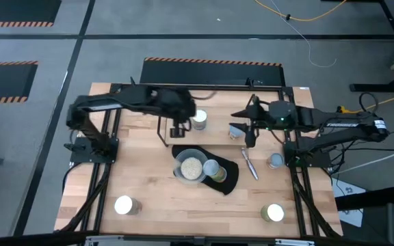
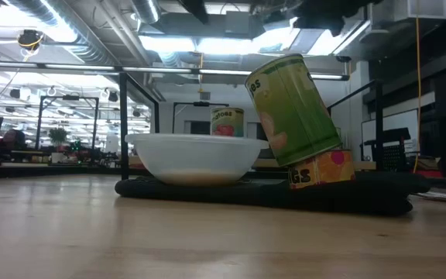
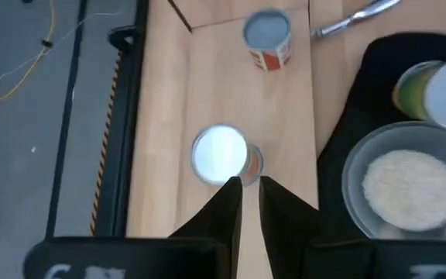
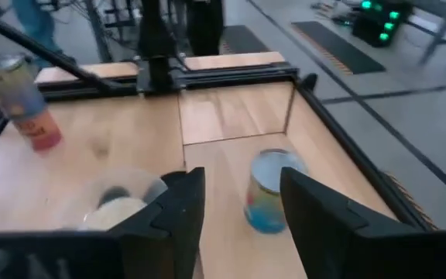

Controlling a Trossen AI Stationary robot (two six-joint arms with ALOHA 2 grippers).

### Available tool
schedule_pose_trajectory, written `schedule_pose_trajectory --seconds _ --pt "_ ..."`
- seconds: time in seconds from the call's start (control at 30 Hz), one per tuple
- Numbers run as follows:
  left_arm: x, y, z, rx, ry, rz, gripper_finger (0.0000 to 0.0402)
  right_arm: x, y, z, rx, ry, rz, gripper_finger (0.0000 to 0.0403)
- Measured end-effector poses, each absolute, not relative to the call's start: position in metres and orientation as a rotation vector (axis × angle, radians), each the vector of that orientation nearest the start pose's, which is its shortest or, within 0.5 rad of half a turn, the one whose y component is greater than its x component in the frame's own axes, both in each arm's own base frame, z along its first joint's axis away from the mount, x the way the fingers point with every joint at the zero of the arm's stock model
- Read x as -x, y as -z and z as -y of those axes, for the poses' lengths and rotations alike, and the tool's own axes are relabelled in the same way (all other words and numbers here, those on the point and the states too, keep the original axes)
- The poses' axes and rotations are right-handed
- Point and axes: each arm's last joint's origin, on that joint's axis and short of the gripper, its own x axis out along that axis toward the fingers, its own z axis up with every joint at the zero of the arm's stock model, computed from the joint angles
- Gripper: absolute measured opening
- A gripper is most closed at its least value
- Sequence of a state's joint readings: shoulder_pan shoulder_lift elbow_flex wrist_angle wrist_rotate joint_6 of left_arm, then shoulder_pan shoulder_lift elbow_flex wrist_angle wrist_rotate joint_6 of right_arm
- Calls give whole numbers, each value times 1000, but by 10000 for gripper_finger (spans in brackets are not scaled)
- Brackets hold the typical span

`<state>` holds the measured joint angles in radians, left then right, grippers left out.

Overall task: Pick and place cans onto a shelf
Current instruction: Put the canned tomatoes on the shelf

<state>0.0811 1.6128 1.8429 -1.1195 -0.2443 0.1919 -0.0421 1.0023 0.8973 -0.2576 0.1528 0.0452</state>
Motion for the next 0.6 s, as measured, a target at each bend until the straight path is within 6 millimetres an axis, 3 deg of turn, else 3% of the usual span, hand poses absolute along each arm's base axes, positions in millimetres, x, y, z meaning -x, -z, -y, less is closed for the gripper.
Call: schedule_pose_trajectory --seconds 0.1,0.2,0.33,0.6 --pt "-287 -422 -29 -231 -235 -839 38 -235 -321 17 -6 182 -354 174" --pt "-262 -421 -26 -211 -246 -777 41 -254 -319 21 -7 190 -373 174" --pt "-231 -400 -19 -174 -255 -689 40 -281 -313 28 -9 208 -428 174" --pt "-192 -348 -10 -118 -244 -547 41 -339 -304 43 -15 234 -509 174"
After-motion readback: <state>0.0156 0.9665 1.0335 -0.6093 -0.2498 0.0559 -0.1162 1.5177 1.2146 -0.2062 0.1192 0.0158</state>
